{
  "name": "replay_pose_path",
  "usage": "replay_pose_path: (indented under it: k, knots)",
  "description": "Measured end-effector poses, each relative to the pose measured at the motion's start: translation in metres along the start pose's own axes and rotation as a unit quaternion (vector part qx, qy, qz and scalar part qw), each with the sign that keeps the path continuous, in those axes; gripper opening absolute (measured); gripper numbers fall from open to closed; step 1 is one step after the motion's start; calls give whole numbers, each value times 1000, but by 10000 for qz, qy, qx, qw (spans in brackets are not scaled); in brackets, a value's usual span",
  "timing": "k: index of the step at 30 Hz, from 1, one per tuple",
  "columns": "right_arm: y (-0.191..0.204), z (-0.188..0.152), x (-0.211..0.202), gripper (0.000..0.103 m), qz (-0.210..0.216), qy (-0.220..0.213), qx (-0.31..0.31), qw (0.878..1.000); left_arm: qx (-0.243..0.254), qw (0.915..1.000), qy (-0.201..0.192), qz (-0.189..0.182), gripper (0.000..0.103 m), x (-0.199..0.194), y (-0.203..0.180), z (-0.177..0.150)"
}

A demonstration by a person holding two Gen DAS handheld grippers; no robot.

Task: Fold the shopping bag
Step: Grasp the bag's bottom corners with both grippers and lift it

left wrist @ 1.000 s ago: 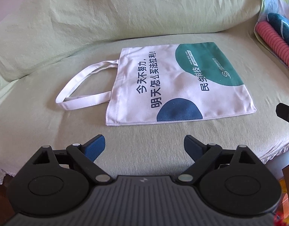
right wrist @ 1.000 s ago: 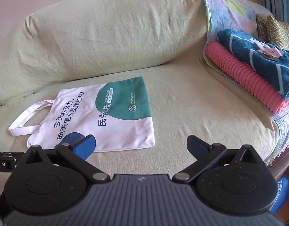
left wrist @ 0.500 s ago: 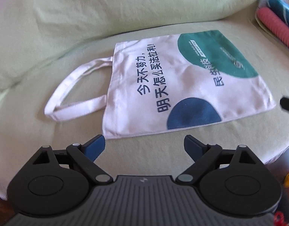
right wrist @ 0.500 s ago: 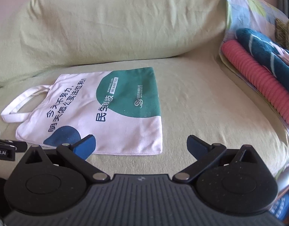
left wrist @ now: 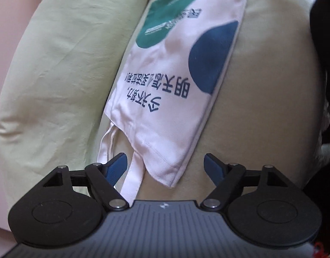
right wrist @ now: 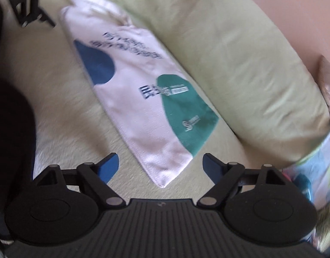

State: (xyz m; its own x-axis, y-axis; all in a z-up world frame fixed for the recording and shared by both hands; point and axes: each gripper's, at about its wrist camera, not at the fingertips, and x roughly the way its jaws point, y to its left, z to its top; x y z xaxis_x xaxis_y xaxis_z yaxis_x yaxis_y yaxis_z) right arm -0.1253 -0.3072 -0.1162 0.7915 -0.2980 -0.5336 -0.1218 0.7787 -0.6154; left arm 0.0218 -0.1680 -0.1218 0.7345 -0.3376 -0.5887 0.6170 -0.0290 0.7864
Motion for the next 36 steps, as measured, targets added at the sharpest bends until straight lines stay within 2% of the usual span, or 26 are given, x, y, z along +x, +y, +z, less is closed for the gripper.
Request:
replay_pose_path:
  k: [3,6,8,10,13,15,17,18,19,20,21,22,26,28,32,34,36]
  knots:
    - [1,0,3,67,26,-15,-101,9999,330,9993,-181,-21,79,3,-1,-6]
    - [3,-1,5,58,-121,43,-417,9990,845,9960,-245,154,69,10,-4,-14]
    - [3,-2,8,44,-191,109,-700,9973,984,9947,-299,94,63,13,-3,-18]
    - [5,-5,9,44,-189,72,-983,9950,1257,9910,-450,38,58,14,-6,-22]
    - [13,-9,11,44,-292,-54,-1364,9902,1620,9847,-628,99,58,17,-12,-28]
    - [23,-13,13,44,-465,-172,-1813,9822,1786,9810,-744,173,58,20,-15,-32]
    - [26,-14,16,37,-525,-234,-1900,9801,1951,9767,-860,247,58,22,-17,-35]
    - [26,-14,17,31,-472,-250,-1841,9815,1941,9767,-889,232,57,23,-17,-36]
    - [26,-14,18,14,-422,-248,-1797,9825,1835,9790,-876,147,49,24,-14,-36]
    - [26,-14,19,9,-317,-217,-1742,9840,1654,9829,-806,-81,26,24,-9,-34]
    - [28,-15,21,9,-260,-198,-1736,9843,1271,9886,-687,-429,26,24,0,-30]
    - [28,-14,21,8,-246,-178,-1715,9847,940,9917,-616,-622,25,24,7,-27]
    - [11,-6,8,7,11,-132,-1246,9921,453,9941,-511,-842,24,12,24,-23]
    - [2,-3,-5,7,165,-121,-1040,9944,290,9928,-551,-1020,24,-12,30,-26]
    - [-22,-10,-56,7,1104,23,-604,9921,14,9854,-730,-1539,25,-66,35,-36]
    - [-33,-12,-79,7,1574,64,-432,9866,-107,9833,-780,-1639,26,-91,38,-41]
    - [-48,-9,-96,6,1904,-1,-325,9812,-188,9832,-770,-1644,26,-98,48,-39]
